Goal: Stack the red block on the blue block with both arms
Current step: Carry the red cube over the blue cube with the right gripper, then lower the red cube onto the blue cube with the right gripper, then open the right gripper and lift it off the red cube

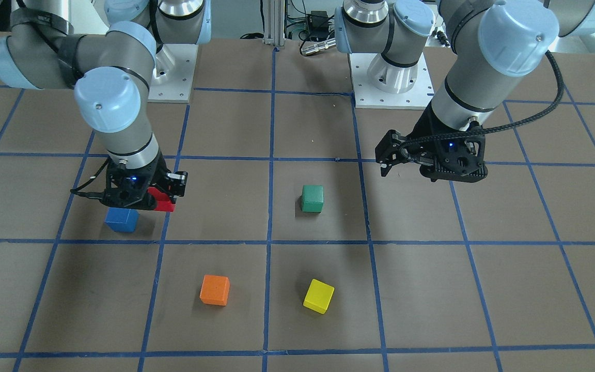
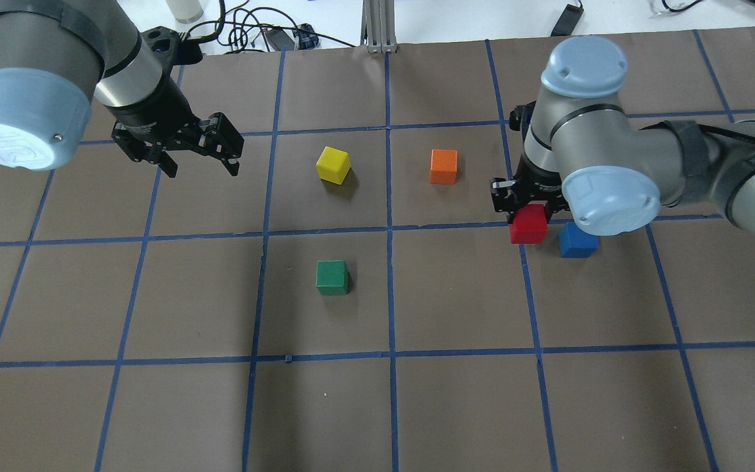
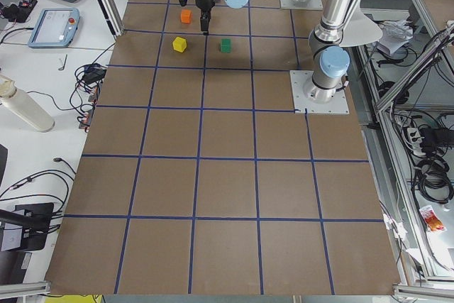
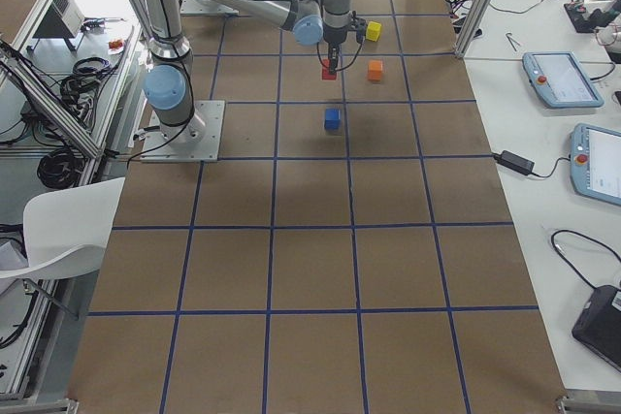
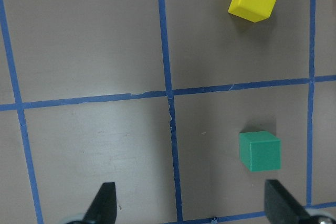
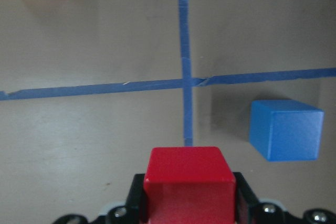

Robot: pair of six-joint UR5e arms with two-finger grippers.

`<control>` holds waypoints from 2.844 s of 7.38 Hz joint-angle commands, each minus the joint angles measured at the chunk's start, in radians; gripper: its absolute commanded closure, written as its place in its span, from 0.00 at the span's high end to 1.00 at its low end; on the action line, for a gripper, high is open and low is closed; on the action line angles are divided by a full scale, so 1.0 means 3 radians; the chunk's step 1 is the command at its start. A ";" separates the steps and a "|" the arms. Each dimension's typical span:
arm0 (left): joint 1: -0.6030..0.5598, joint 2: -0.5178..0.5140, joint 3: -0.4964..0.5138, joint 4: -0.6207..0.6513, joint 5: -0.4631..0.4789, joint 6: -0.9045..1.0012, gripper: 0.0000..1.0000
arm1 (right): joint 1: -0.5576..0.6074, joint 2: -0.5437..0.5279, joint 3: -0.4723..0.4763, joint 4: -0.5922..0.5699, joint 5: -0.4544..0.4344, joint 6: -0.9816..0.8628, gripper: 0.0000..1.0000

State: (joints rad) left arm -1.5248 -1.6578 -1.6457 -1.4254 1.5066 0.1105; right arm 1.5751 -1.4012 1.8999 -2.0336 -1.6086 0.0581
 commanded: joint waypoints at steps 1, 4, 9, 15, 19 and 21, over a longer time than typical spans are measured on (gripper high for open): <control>0.0000 -0.0017 -0.0006 -0.0004 0.0014 0.0010 1.00 | -0.0371 -0.0003 0.0109 -0.0047 0.0049 -0.0417 0.00; 0.0000 -0.0001 -0.0006 -0.0004 0.0014 0.0005 1.00 | -0.0648 0.0033 0.0385 -0.0628 0.0060 -0.0807 0.00; 0.0005 -0.0002 -0.0006 -0.0009 0.0009 0.0010 1.00 | -0.0648 0.0033 0.0422 -0.0773 0.0070 -0.0807 0.00; 0.0005 -0.0007 -0.0006 -0.0004 0.0009 0.0010 1.00 | -0.0648 0.0054 0.0417 -0.0743 0.0060 -0.0818 0.97; 0.0000 -0.0012 -0.0006 -0.0004 0.0009 0.0010 1.00 | -0.0643 -0.0048 -0.0101 -0.0114 0.0024 -0.0802 1.00; 0.0005 0.0014 0.0014 -0.0004 0.0009 0.0005 1.00 | -0.0643 0.0109 -0.1042 0.0904 0.0075 -0.0767 1.00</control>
State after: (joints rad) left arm -1.5244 -1.6589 -1.6447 -1.4266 1.5093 0.1132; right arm 1.3819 -1.3973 1.7547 -1.9456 -1.5926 -0.1784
